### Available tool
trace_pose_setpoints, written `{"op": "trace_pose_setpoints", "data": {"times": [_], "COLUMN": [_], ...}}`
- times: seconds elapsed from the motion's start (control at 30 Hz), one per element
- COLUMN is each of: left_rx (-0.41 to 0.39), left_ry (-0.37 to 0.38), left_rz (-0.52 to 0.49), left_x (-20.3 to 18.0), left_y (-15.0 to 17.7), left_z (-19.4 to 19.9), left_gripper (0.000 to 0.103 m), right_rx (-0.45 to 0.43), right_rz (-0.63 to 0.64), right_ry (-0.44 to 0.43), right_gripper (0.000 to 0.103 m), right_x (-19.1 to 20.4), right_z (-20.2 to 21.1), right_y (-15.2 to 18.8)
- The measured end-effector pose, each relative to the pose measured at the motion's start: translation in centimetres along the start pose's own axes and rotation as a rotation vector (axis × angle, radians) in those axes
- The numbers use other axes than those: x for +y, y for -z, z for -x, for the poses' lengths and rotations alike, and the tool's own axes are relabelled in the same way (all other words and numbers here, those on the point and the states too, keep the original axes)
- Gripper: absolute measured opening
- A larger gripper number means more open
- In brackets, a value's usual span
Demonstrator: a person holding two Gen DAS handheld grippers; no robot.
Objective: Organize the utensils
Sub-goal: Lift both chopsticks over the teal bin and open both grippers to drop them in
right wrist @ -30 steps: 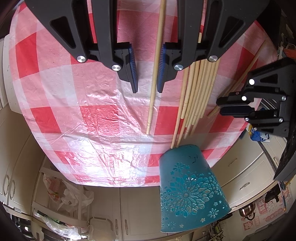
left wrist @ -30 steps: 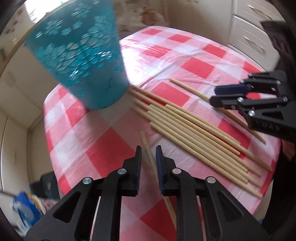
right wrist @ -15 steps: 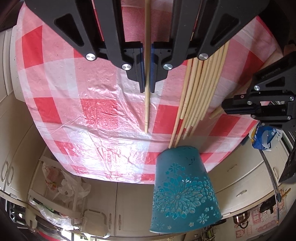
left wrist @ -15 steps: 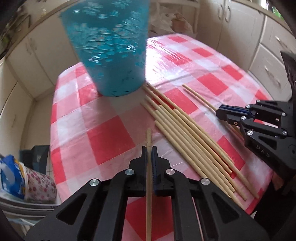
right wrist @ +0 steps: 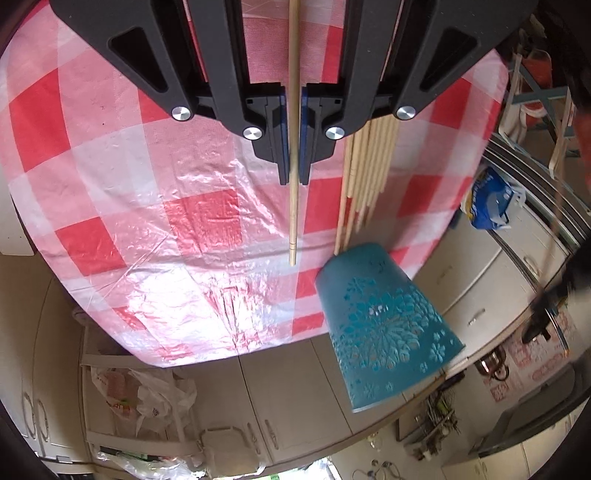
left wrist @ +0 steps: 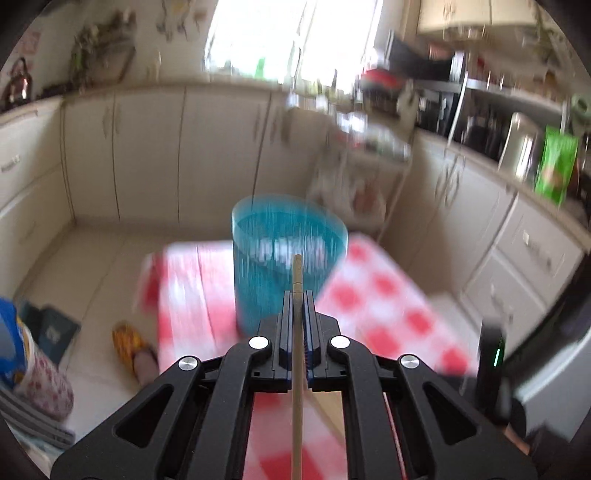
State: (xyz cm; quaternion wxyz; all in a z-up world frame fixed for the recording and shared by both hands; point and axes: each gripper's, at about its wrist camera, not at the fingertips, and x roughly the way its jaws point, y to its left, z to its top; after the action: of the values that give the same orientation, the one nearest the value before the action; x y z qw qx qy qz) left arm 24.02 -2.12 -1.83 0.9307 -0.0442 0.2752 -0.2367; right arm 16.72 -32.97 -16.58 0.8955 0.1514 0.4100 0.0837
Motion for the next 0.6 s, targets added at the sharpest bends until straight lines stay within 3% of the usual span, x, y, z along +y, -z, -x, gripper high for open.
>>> {"op": "trace_pose_setpoints", "data": {"times": [0.3,0.5,0.6], "left_rx": [-0.248,-0.402,-0.422], "left_ry": [-0.039,-0.117,-0.151], "left_rz": [0.067,0.107,0.14], "left_x": [0.0,0.2,0.5], "left_y": [-8.7,-11.9,-12.6], "left_z": [-3.1,-5.8,-7.9], "left_gripper": [0.005,0.005,0.005], "right_rx": [-0.071,-0.095,-0.097], "right_rz": [-0.032,-0.045,-0.046], "right_ry": [-0.048,-0.062,-0.064], "right_gripper": [0.006,0.006,0.006], "right_x": [-0.3,-0.5,-0.5], "right_z": [1.5,1.9,1.9], "right_y": [-0.4,-0.6,-0.6]}}
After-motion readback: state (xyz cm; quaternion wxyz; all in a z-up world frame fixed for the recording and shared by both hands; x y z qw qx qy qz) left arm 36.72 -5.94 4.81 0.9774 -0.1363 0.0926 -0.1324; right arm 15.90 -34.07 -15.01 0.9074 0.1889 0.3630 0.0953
